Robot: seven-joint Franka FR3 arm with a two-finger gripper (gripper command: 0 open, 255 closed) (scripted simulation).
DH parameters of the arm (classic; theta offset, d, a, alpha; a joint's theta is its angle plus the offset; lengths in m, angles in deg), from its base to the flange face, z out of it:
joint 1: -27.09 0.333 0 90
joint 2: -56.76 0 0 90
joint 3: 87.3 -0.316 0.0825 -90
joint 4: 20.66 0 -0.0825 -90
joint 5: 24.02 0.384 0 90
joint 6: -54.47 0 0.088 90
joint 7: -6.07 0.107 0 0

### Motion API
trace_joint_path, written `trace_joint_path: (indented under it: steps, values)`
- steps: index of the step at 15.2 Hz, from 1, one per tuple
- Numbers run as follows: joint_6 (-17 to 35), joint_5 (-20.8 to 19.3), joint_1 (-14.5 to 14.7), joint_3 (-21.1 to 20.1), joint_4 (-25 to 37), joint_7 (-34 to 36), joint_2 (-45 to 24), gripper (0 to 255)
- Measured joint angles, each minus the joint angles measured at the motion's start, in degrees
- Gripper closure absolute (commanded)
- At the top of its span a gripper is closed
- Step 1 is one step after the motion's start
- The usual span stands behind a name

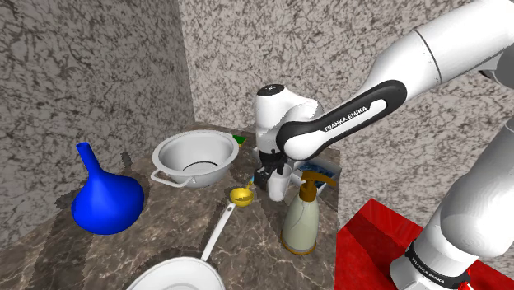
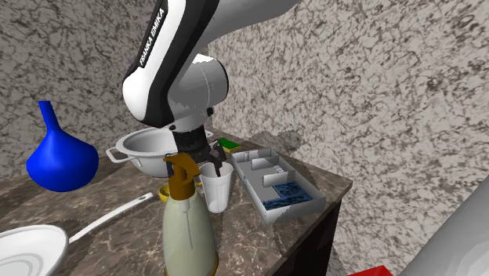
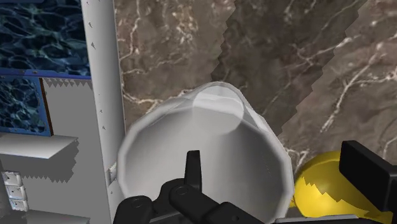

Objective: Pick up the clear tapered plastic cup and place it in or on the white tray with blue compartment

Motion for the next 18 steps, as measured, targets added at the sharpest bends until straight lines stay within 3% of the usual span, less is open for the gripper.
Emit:
trace_joint_path:
  steps: [6, 7, 18]
  values:
    - [0.63, -0.31, -0.02, -0.01, -0.25, 0.27, -0.43, 0]
    - [0.63, -0.31, -0.02, -0.01, -0.25, 0.27, -0.43, 255]
    - [0.32, -0.17, -0.04, 0.03, -0.11, 0.09, -0.22, 255]
